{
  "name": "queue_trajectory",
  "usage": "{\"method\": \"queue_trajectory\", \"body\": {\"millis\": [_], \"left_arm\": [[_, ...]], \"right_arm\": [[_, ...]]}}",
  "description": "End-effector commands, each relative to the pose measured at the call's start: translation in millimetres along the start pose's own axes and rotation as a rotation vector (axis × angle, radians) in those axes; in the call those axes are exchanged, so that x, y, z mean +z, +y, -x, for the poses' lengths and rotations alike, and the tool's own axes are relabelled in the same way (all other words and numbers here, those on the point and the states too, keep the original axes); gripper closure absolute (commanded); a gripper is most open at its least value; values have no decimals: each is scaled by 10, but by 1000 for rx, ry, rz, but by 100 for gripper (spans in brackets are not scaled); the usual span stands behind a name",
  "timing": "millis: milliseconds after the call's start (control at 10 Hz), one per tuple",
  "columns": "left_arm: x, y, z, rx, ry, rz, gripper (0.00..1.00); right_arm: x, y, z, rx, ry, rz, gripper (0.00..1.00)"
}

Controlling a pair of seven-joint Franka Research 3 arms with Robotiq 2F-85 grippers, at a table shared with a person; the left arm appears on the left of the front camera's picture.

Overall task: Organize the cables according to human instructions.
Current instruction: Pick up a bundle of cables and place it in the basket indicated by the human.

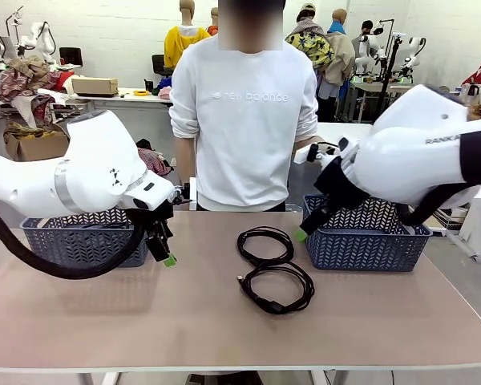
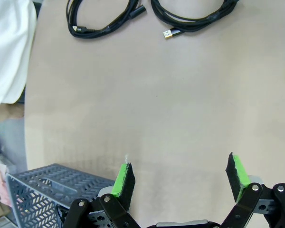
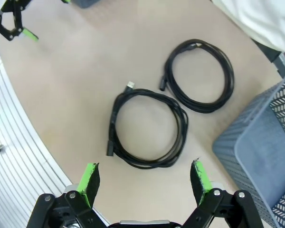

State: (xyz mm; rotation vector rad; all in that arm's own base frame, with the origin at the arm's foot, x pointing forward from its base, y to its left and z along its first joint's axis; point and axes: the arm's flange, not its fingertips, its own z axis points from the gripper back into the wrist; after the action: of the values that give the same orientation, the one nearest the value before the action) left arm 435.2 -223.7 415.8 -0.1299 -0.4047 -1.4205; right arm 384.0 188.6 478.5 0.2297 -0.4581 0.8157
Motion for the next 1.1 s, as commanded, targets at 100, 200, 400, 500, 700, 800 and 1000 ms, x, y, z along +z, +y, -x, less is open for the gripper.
{"method": "queue_trajectory", "body": {"millis": [100,200,400,500,700,800,1000], "left_arm": [[7,-1,9,1,1,2,0],[7,-1,9,1,1,2,0],[7,-1,9,1,1,2,0],[7,-1,9,1,1,2,0],[7,-1,9,1,1,2,0],[7,-1,9,1,1,2,0],[7,-1,9,1,1,2,0]], "right_arm": [[-206,118,-59,-66,-4,-12,0],[-245,148,-50,-68,5,-20,0],[-141,106,-31,-26,8,-19,0],[-141,106,-31,-26,8,-19,0],[-141,106,-31,-26,8,-19,0],[-141,106,-31,-26,8,-19,0],[-248,133,-78,-48,21,-41,0]]}}
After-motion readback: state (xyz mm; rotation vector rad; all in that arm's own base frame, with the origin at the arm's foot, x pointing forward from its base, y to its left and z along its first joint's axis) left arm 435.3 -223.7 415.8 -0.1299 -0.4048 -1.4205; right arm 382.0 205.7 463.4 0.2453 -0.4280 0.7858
